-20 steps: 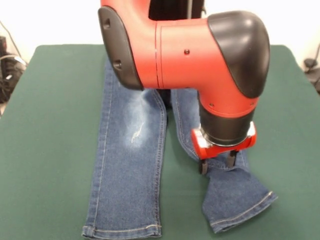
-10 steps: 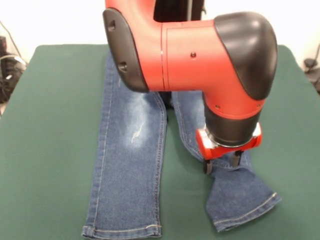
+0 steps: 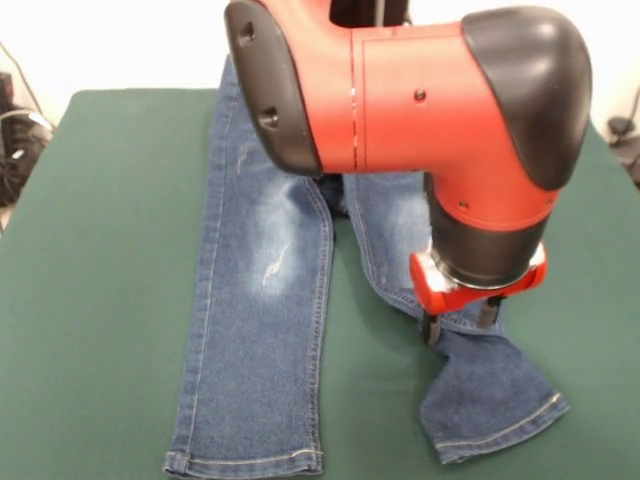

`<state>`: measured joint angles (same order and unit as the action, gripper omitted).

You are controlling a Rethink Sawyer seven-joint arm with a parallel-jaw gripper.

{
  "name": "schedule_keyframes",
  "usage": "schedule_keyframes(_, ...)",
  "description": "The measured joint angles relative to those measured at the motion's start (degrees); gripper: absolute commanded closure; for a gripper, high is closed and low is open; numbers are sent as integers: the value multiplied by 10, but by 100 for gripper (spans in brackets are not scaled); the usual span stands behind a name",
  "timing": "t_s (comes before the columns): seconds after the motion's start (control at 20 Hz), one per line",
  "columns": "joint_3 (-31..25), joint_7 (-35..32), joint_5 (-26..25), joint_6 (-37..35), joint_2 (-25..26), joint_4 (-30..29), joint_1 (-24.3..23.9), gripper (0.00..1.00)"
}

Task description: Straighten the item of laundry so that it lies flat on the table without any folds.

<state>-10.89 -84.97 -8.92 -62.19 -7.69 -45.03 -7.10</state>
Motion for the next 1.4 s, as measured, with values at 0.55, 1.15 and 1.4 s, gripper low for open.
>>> schedule_keyframes(0.55, 0, 0, -5, -39, -29, 20, 12, 0)
schedule_keyframes(1.15, 0, 0, -8, -44, -42, 53, 12, 0)
schedule_keyframes(1.4, 0, 0, -8, -44, -40, 53, 12, 0)
